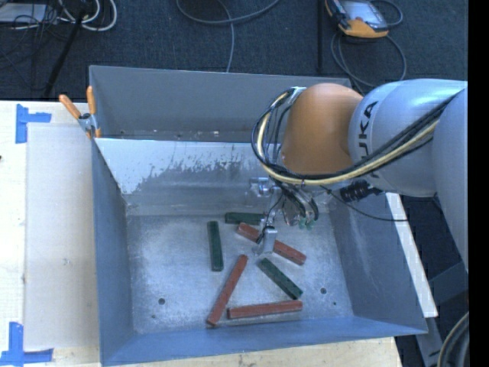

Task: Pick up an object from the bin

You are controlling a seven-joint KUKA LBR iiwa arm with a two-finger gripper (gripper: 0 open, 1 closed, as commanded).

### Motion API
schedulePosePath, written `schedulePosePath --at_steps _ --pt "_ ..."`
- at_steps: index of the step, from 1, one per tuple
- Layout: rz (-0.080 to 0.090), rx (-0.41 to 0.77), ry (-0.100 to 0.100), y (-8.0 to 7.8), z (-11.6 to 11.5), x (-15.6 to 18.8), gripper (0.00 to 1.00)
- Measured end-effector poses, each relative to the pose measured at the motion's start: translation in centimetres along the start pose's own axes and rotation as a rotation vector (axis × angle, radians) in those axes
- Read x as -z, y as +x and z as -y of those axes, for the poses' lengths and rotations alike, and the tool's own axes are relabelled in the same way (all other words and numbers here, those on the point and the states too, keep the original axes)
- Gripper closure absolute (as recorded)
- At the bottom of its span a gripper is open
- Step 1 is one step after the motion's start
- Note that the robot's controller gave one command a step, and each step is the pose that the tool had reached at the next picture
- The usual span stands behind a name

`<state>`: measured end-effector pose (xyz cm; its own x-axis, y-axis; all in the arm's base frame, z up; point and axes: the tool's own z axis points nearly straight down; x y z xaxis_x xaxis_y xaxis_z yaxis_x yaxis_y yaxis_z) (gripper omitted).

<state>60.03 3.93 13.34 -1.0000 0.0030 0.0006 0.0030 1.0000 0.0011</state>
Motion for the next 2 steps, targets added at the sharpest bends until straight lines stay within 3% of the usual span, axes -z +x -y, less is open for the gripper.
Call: schedulePosePath --at_steps 1,2 --pt "-0.004 -0.014 0.000 -2.0 1.1 -6.8 0.00" --pt "-0.001 -0.045 0.000 -1.5 2.2 -6.4 0.00"
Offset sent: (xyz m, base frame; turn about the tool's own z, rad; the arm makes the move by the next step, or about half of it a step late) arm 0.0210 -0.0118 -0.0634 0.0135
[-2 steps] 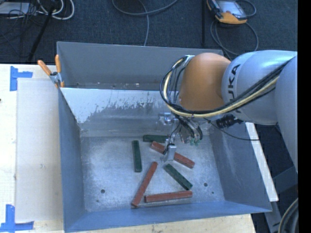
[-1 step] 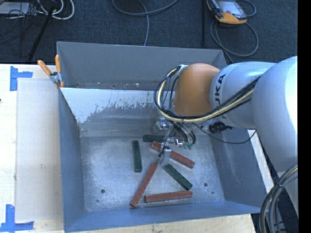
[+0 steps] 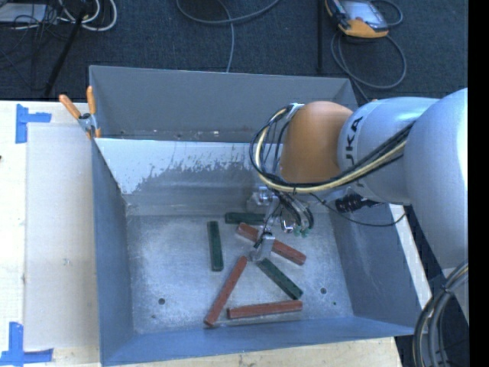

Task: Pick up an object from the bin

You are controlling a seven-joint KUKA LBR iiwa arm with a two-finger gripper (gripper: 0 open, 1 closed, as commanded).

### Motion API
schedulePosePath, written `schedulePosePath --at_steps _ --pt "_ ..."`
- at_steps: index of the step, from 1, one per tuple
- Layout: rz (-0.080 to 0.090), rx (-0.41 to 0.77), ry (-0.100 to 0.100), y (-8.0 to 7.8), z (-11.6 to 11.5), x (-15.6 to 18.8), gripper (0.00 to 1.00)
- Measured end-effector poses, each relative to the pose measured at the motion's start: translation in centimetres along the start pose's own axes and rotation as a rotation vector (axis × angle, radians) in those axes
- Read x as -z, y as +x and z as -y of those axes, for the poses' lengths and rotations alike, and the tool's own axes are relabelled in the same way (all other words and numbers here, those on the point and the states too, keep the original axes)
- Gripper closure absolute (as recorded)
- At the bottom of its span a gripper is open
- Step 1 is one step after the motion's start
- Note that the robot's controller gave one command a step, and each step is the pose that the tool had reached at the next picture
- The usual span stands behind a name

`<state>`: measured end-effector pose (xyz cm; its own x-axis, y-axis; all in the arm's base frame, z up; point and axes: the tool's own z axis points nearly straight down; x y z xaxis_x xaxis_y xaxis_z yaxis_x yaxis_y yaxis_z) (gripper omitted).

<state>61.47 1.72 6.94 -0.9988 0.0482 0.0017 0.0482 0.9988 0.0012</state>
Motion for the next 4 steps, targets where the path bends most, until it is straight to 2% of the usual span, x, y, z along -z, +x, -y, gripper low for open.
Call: schedulePosePath --at_steps 1,2,3,4 --pt "0.001 0.000 0.000 0.0 0.0 0.0 1.00" --pt "0.007 -0.032 0.000 -0.9 1.6 4.1 1.00" --pt "0.003 -0.031 0.001 -0.8 1.6 3.9 0.00" --pt "-0.004 -0.105 0.000 -0.7 2.6 -0.2 0.00"
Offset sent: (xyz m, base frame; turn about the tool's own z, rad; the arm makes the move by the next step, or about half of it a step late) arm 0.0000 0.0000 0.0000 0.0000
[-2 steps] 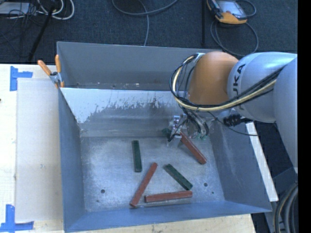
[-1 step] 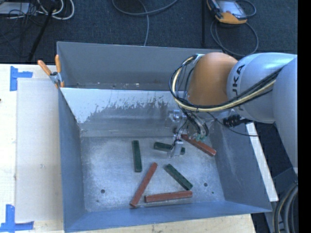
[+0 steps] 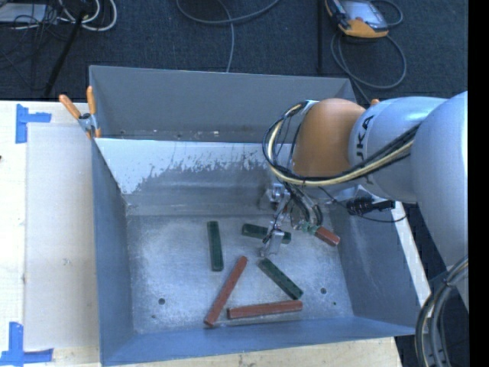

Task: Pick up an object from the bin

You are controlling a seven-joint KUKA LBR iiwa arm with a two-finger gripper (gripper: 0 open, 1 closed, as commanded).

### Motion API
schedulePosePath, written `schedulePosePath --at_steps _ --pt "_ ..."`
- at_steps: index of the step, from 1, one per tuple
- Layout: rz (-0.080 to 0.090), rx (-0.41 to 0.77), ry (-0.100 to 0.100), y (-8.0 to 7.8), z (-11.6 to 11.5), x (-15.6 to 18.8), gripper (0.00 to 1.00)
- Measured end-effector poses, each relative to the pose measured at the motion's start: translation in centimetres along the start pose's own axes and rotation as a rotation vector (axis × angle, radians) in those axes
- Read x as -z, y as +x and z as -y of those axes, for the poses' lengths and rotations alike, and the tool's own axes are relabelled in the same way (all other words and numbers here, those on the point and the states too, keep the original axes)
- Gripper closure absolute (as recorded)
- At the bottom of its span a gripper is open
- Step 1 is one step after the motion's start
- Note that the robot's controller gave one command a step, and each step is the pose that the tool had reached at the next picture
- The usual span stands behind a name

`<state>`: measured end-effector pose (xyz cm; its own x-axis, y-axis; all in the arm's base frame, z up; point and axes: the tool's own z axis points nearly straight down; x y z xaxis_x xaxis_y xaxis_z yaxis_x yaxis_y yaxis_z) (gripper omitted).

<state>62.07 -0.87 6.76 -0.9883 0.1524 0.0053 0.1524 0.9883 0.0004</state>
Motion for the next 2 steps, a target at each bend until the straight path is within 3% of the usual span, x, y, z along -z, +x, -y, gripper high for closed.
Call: schedulePosePath --at_steps 1,2 --pt "0.006 0.001 0.000 -0.2 0.0 0.3 1.00" --pt "0.014 0.064 0.000 2.6 -1.1 15.4 1.00"
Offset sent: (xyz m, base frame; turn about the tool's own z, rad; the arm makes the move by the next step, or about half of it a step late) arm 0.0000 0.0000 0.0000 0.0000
